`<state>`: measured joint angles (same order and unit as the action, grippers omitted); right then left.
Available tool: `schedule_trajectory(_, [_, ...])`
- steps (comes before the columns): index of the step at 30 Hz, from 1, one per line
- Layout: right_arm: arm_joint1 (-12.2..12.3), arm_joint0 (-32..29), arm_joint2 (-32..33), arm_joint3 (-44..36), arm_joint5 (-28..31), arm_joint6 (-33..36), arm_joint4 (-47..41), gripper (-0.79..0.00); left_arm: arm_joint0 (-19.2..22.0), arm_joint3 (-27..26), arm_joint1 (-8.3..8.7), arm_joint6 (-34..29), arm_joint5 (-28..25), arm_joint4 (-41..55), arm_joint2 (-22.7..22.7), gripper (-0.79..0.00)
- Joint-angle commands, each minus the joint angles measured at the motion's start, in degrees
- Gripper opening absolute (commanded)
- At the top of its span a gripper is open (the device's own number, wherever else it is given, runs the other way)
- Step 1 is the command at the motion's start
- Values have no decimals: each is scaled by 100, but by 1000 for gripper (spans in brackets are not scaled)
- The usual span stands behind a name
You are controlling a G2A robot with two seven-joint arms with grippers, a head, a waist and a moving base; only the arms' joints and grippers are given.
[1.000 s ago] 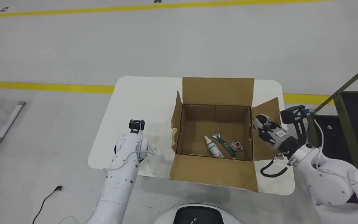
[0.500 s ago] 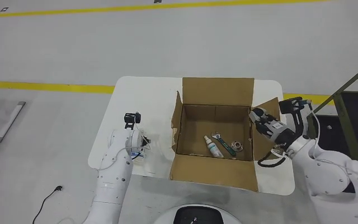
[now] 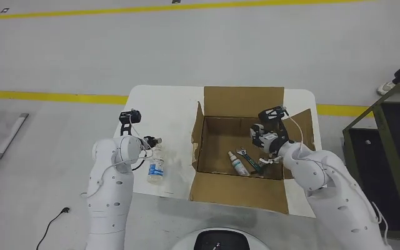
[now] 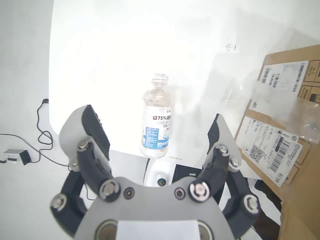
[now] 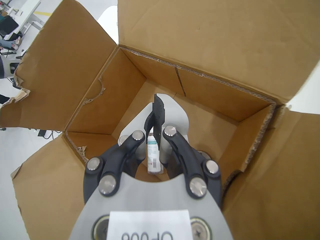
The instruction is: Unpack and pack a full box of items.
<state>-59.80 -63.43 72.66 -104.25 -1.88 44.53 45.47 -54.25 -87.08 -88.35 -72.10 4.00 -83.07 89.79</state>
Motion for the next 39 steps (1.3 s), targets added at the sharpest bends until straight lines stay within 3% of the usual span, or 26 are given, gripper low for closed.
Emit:
schedule_trajectory(1, [2,-5,11,-11,7,11,60,-785,7,-70,17,37,7,-19,13,0])
schedule_trajectory(14, [-21,-8,-107,56,55,-141,130,-785,1,-80,31,100,17,-108,0,0])
schedule_trajectory(28, [-444,1367,-1753,1292,-1103,596,784,-785,1,-80,31,100,17,-108,0,0])
schedule_trajectory(39, [-444,1367,-1753,1292,-1103,596,784,-785,1,-80,31,100,17,-108,0,0])
